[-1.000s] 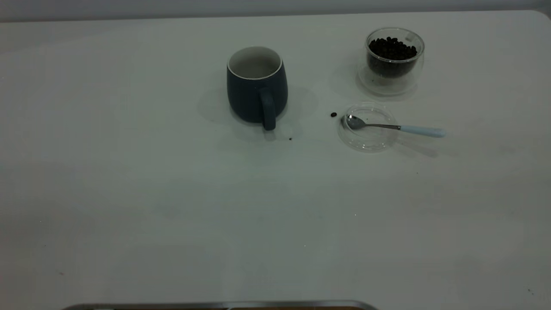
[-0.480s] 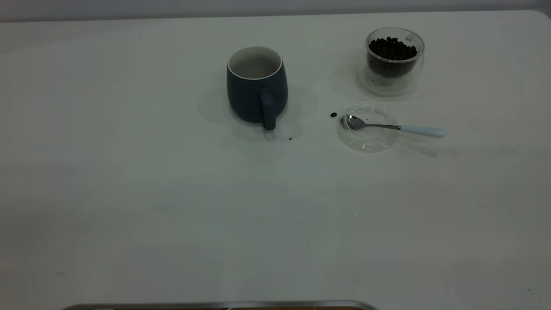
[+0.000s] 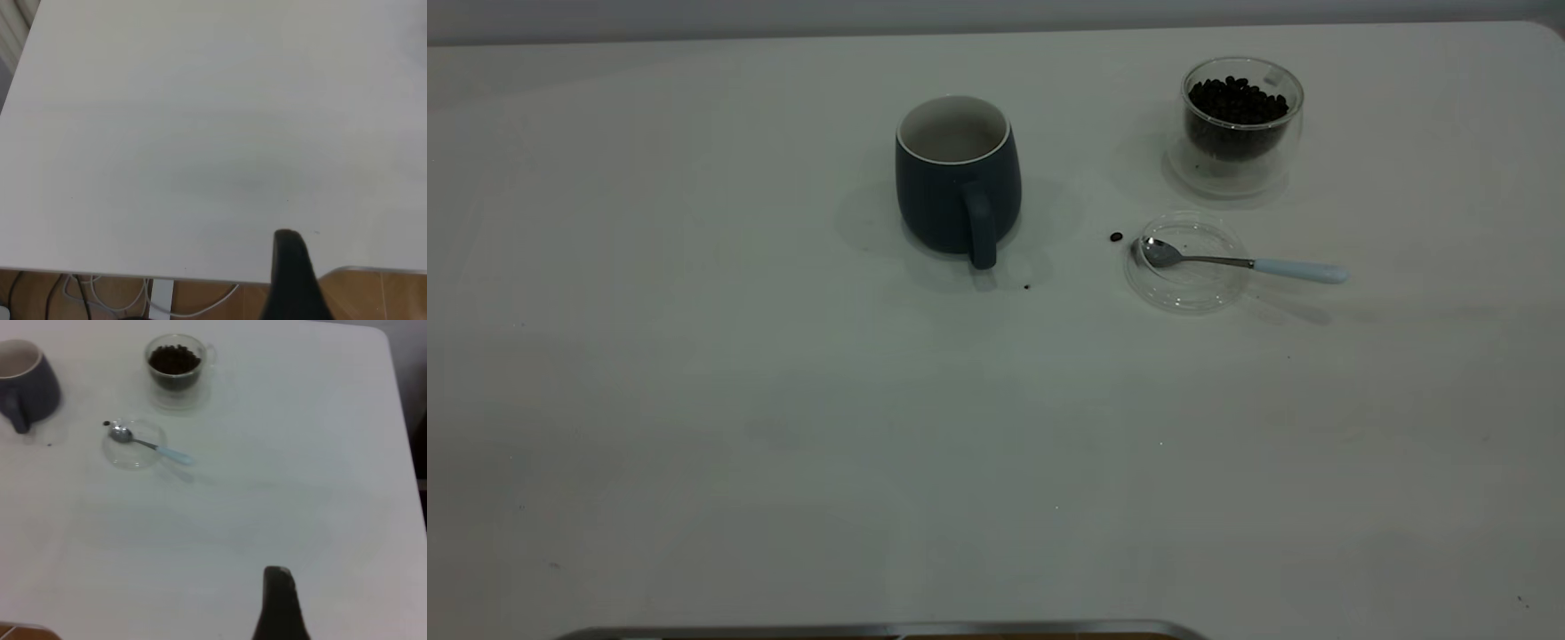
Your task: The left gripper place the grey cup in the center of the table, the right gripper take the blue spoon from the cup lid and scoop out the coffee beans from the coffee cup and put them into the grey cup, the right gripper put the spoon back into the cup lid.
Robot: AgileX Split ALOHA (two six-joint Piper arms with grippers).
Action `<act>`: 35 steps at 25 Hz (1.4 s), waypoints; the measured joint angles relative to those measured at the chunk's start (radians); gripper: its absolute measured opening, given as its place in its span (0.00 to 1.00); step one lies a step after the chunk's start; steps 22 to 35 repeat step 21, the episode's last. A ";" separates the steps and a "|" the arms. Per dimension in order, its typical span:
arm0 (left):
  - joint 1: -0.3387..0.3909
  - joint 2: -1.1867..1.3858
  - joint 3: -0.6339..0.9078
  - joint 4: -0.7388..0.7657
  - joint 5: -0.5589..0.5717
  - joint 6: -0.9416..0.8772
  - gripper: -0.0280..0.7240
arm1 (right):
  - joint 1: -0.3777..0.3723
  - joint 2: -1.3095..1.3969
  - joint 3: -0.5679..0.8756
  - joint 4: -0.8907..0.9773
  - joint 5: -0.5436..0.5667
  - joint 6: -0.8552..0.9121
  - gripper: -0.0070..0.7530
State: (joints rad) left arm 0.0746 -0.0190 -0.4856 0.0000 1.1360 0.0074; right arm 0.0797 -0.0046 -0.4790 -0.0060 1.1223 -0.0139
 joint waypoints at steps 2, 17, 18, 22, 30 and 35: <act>0.000 0.000 0.000 0.000 0.000 0.000 0.79 | 0.000 0.000 0.000 -0.007 0.000 0.002 0.78; 0.000 0.000 0.000 0.000 0.000 0.000 0.79 | 0.000 0.000 0.000 -0.007 0.000 0.002 0.75; 0.000 0.000 0.000 0.000 0.000 0.000 0.79 | 0.000 0.000 0.000 -0.007 0.000 0.002 0.75; 0.000 0.000 0.000 0.000 0.000 0.000 0.79 | 0.000 0.000 0.000 -0.007 0.000 0.002 0.75; 0.000 0.000 0.000 0.000 0.000 0.000 0.79 | 0.000 0.000 0.000 -0.007 0.000 0.002 0.75; 0.000 0.000 0.000 0.000 0.000 0.000 0.79 | 0.000 0.000 0.000 -0.007 0.000 0.002 0.75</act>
